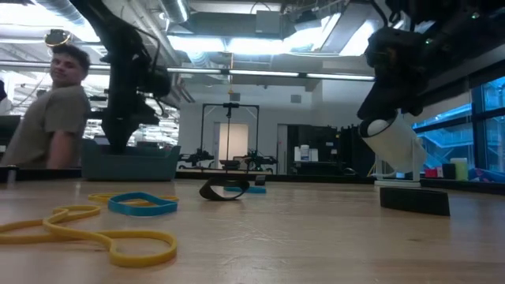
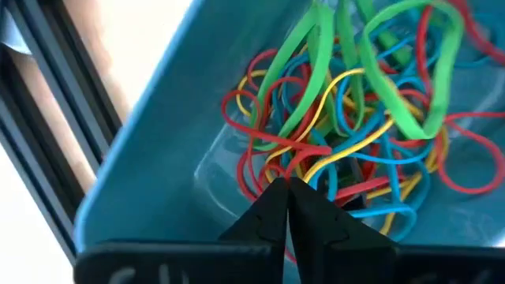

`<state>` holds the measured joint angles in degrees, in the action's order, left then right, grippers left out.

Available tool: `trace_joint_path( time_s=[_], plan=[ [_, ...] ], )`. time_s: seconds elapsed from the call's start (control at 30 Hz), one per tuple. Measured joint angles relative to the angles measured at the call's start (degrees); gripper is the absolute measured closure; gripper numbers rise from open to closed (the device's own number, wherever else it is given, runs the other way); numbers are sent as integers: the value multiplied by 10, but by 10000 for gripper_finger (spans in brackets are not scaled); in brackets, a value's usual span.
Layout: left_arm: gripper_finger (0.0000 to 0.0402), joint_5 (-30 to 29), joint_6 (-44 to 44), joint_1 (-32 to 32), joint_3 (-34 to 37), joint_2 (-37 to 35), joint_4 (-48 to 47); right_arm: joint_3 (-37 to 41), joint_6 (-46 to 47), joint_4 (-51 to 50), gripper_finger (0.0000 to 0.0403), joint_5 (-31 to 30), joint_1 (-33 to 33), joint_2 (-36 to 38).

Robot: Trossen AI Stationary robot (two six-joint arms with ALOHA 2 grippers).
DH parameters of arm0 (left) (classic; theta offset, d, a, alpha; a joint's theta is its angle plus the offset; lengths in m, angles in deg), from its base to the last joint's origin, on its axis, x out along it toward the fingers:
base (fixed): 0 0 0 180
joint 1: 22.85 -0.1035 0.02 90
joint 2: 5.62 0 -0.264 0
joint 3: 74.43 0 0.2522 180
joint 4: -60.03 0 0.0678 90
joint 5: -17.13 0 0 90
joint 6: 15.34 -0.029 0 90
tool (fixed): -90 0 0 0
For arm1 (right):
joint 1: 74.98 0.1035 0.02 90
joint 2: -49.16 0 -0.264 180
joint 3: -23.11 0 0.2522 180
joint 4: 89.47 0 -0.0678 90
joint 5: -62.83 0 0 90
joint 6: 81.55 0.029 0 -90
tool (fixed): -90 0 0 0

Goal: Pick and place rubber bands into bin
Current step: Put the red rubber band into the bin, then put the top yellow rubber band into the bin

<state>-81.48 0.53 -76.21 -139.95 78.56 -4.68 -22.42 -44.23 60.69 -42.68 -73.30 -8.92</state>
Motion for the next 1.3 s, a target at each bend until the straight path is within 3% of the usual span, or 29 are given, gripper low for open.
trace_joint_path(
  time_s=[0.3, 0.73, 1.1, 1.3],
  plan=[
    [345, -2, 29, 0, 4, 33, 4, 0, 0, 0, 384, 0, -4, 0],
    [239, 11, 30, 6, 4, -6, 1, 0, 0, 0, 384, 0, -4, 0],
    [229, 13, 81, 65, 4, -135, -4, 0, -3, 0, 384, 0, -4, 0],
    [229, -11, 109, 82, 4, -146, -57, 0, -3, 0, 384, 0, -4, 0]
  ],
)
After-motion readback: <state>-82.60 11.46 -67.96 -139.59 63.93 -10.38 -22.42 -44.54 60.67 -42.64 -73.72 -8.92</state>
